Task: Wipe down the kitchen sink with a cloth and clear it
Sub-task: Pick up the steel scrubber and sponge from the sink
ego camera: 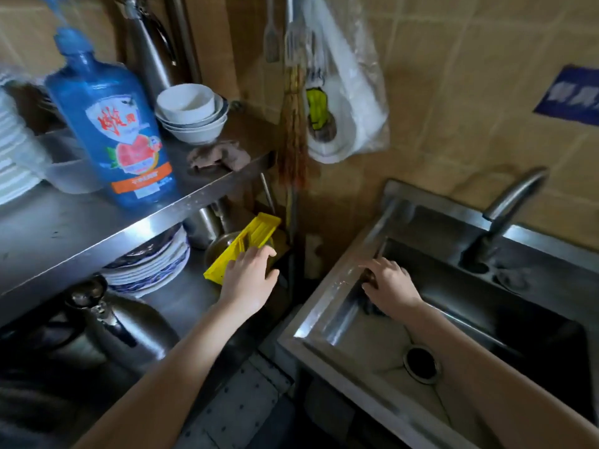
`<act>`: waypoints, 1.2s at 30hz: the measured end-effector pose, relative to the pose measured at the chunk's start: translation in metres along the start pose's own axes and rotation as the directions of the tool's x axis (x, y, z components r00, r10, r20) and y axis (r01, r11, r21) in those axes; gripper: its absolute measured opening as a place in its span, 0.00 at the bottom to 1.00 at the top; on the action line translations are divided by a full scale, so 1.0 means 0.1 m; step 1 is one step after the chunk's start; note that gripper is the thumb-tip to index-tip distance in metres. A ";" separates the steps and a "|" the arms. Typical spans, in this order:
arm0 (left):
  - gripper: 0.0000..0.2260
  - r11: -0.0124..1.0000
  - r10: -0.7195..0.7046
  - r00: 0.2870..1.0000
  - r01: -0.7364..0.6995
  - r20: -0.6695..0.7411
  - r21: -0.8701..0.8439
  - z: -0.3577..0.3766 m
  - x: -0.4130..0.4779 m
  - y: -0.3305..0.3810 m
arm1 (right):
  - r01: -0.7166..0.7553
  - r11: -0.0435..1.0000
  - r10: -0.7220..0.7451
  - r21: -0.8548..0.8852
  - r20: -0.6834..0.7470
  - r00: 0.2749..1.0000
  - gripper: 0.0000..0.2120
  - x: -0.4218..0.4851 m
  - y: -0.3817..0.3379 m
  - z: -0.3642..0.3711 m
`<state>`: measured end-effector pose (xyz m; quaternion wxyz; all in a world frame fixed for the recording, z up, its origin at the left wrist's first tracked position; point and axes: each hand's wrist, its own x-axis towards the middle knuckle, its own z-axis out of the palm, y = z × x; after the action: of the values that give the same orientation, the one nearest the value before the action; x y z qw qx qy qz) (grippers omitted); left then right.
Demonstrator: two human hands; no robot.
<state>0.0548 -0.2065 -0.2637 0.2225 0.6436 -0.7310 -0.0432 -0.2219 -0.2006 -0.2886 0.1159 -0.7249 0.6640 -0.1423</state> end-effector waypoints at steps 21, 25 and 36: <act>0.09 0.968 0.243 0.862 -0.243 0.446 -0.059 1.69 0.17 1.52 | -0.380 0.924 0.383 -0.050 0.138 0.913 0.26 -0.82 2.06 0.30; 0.09 0.975 0.205 0.833 -0.219 0.514 -0.035 2.07 0.20 1.61 | -0.409 0.912 0.407 -0.028 0.197 0.892 0.23 -0.75 2.35 0.52; 0.11 0.999 0.011 0.790 -0.033 0.613 0.024 3.11 0.38 1.70 | -0.498 0.864 0.455 0.073 0.310 0.835 0.23 -0.46 2.92 1.10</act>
<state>-0.2235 -0.2838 -0.4727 -0.0365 0.5900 -0.7717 -0.2346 -0.4568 -0.1842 -0.4981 0.2957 -0.5379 0.7876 -0.0535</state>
